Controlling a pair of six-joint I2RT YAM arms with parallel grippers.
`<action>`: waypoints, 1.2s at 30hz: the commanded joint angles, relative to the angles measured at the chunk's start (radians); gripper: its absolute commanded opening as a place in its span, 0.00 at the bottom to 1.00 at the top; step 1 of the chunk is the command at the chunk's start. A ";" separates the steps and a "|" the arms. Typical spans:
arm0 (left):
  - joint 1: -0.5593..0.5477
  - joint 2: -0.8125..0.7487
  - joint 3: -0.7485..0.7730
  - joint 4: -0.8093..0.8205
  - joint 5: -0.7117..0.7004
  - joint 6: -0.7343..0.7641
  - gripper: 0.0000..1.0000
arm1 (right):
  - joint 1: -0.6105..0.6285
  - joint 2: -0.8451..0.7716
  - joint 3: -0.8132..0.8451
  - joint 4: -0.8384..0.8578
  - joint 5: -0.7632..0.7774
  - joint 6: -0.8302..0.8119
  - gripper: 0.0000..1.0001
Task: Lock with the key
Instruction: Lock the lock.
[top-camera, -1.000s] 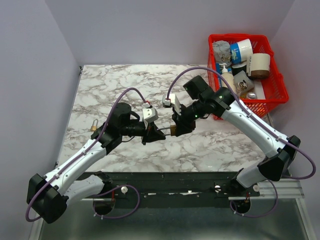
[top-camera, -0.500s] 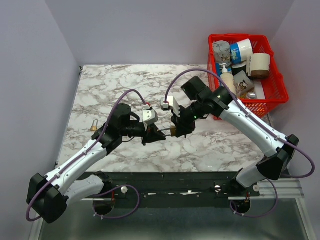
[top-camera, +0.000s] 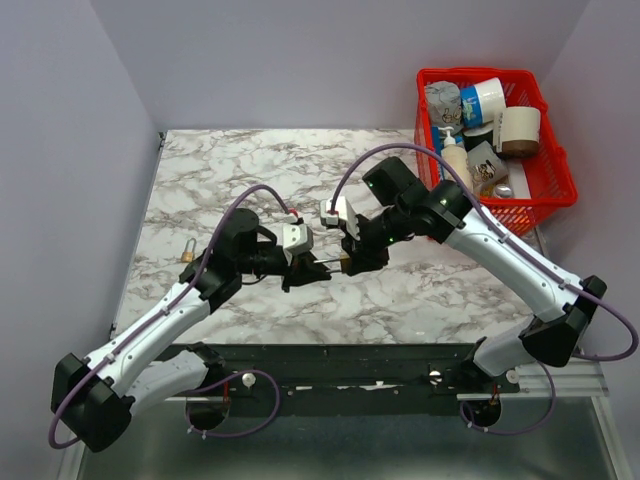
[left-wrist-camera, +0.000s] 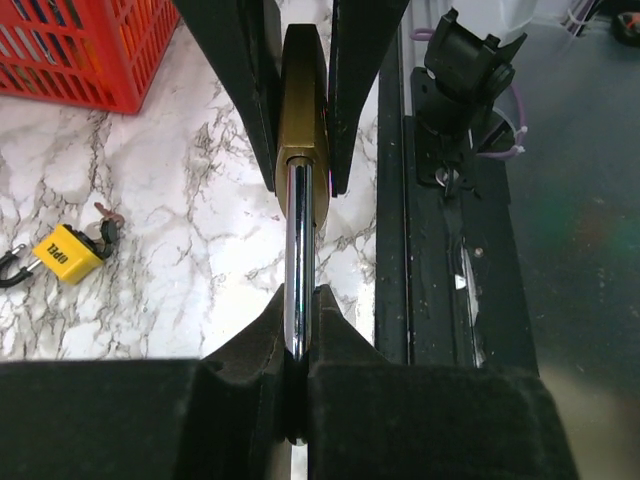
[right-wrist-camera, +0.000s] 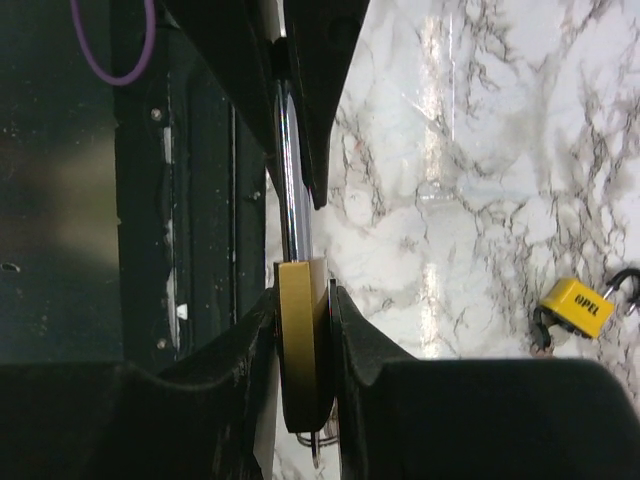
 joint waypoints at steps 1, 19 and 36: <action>-0.069 -0.073 0.096 0.089 -0.088 0.184 0.00 | 0.101 -0.016 -0.049 0.498 -0.285 0.043 0.01; -0.043 -0.181 0.107 -0.103 -0.171 0.240 0.00 | 0.077 -0.039 -0.089 0.310 -0.183 -0.030 0.29; -0.017 -0.176 0.108 -0.105 -0.177 0.221 0.00 | 0.077 -0.010 -0.069 0.280 -0.116 -0.043 0.01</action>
